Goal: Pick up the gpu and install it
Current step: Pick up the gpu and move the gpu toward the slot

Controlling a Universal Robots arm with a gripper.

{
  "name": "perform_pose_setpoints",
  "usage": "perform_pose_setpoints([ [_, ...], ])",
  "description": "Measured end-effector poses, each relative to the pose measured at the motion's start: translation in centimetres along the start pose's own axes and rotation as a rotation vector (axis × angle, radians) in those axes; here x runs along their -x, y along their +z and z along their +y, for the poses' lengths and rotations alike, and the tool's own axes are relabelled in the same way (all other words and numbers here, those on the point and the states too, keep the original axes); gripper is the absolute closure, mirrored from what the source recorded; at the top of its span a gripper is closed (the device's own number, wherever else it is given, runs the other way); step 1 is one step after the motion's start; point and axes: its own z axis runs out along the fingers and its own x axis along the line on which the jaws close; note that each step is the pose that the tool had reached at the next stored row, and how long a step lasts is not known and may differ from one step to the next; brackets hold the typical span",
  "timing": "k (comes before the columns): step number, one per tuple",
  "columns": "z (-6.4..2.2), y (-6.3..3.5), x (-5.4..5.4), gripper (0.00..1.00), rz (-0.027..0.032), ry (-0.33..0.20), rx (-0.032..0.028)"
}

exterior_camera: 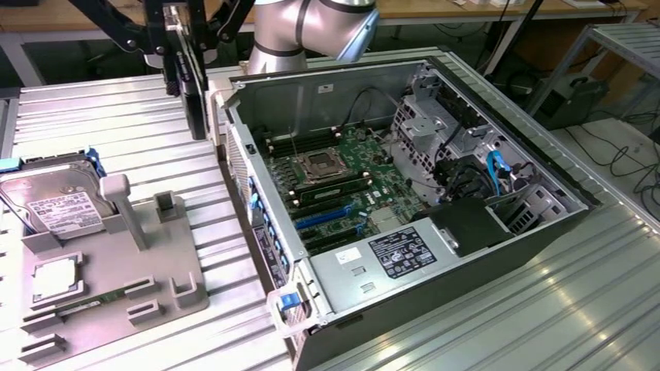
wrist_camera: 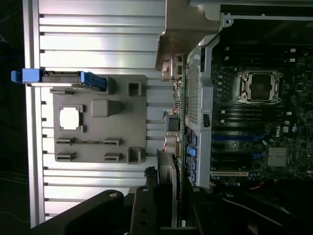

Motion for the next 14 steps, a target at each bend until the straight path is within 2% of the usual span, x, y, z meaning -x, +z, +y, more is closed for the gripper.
perform_pose_setpoints([
  [14,-0.04,0.00,2.2,0.72,0.0000,0.000,0.0000],
])
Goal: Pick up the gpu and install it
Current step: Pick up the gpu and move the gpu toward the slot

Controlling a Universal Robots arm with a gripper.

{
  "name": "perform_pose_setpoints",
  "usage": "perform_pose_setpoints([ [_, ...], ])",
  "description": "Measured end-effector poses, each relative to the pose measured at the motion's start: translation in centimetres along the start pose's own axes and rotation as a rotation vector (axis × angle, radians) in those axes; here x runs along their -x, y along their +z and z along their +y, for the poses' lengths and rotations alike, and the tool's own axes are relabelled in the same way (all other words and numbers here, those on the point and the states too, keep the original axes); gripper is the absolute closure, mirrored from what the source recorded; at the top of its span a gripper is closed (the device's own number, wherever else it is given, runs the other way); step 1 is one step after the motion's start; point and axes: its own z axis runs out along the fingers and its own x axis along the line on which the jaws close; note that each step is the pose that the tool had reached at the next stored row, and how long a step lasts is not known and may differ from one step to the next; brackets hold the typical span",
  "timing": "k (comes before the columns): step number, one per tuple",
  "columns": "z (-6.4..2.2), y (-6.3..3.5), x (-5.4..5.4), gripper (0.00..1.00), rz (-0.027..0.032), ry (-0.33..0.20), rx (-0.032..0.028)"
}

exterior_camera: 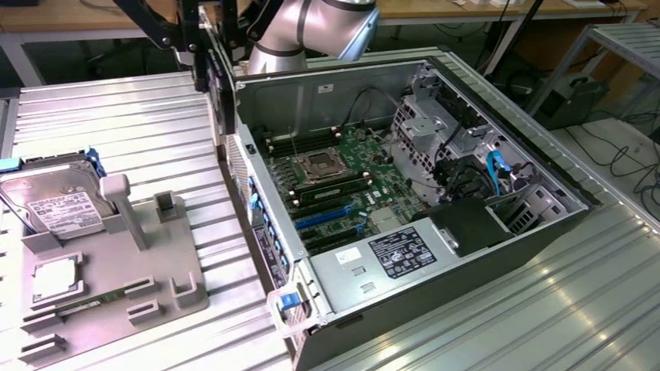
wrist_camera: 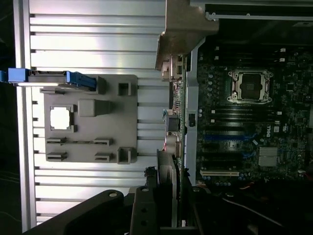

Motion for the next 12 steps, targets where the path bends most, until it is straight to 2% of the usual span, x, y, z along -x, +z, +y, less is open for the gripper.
perform_pose_setpoints([
  [12,-0.04,0.00,2.0,0.72,0.0001,0.000,0.0000],
])
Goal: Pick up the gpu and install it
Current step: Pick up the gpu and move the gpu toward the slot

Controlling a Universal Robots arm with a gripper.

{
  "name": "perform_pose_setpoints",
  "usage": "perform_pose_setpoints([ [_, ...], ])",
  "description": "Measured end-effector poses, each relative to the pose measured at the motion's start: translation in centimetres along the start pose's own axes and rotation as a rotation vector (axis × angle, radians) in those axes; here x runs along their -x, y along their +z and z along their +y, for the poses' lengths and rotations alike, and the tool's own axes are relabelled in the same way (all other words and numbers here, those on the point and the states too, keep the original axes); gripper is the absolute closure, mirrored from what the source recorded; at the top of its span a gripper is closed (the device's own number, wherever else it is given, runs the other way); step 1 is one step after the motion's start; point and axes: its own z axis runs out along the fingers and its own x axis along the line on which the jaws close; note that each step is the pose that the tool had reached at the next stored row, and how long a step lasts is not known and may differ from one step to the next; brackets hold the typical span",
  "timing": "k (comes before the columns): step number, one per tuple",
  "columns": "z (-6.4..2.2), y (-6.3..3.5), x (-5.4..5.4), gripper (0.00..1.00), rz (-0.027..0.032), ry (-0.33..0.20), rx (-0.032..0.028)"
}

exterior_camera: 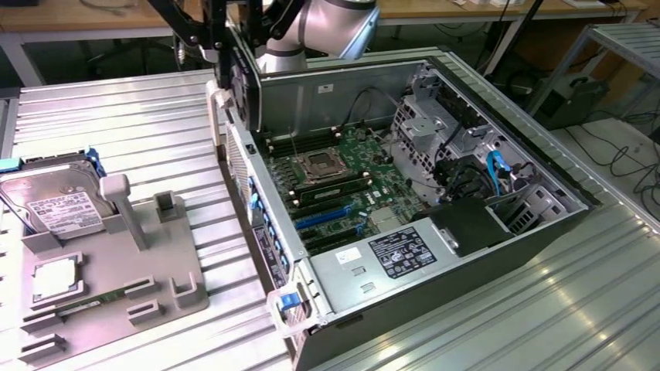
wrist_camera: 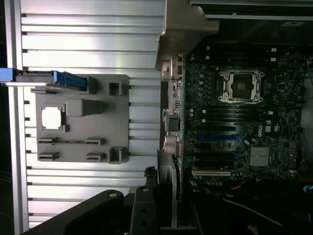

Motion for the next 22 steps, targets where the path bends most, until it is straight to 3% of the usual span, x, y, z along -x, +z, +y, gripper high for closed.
perform_pose_setpoints([
  [22,-0.05,0.01,2.9,0.72,0.0000,0.000,0.0000],
])
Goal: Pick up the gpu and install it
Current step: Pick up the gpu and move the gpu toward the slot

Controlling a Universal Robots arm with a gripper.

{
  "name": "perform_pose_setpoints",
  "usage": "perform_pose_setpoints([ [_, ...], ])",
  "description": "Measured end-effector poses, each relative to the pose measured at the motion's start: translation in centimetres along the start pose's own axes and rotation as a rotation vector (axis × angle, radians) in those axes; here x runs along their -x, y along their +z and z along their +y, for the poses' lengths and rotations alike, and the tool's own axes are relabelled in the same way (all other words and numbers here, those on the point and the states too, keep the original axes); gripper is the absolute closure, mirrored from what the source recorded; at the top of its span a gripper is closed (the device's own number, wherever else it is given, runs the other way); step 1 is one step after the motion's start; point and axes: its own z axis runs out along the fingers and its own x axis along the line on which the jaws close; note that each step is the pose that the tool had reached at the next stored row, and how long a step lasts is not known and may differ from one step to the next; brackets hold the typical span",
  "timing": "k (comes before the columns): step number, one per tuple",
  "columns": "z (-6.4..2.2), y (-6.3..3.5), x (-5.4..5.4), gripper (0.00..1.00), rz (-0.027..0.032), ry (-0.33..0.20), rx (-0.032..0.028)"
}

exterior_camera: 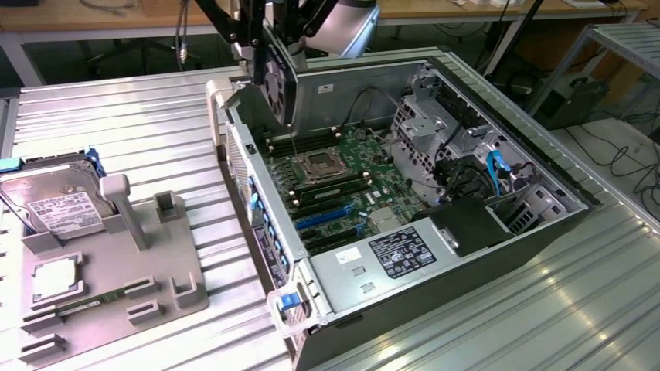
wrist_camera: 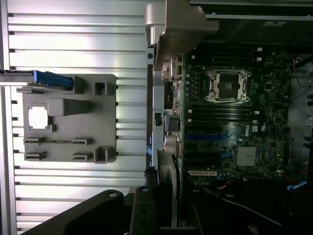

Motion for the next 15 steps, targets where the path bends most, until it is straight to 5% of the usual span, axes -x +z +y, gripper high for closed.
perform_pose_setpoints([
  [15,-0.03,0.02,1.5,0.72,-0.0001,0.000,0.0001],
])
